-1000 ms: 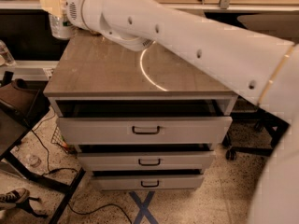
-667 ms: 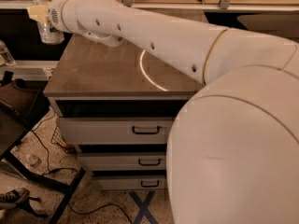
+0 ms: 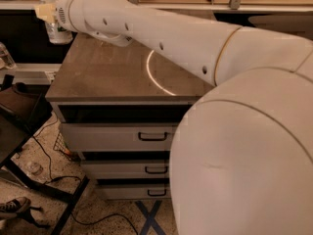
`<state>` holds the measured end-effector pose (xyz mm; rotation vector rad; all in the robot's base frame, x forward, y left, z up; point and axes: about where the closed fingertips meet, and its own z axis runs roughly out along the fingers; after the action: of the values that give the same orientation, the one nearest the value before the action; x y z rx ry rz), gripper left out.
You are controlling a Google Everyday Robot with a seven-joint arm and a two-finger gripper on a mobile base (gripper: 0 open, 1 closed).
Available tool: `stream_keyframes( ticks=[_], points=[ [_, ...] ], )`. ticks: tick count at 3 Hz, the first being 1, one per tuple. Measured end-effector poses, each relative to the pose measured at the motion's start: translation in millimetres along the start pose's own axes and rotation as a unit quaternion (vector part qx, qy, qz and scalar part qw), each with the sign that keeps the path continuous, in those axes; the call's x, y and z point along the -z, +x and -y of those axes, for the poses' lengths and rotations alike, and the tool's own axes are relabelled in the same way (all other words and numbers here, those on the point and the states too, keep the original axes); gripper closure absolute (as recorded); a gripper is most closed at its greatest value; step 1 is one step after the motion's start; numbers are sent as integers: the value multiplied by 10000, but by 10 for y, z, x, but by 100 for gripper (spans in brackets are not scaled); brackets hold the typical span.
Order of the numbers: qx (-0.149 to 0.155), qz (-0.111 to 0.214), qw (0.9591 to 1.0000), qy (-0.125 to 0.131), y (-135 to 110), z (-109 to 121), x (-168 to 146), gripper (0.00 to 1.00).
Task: Move 7up can near orange can
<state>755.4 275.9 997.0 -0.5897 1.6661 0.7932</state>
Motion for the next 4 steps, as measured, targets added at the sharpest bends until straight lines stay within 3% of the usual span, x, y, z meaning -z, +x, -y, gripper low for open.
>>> stream_keyframes(
  ticks=[2, 4],
  points=[
    [450, 100, 9961, 752, -452, 1051, 464, 100],
    [861, 272, 9890, 1175, -781, 2059, 718, 100]
  ],
)
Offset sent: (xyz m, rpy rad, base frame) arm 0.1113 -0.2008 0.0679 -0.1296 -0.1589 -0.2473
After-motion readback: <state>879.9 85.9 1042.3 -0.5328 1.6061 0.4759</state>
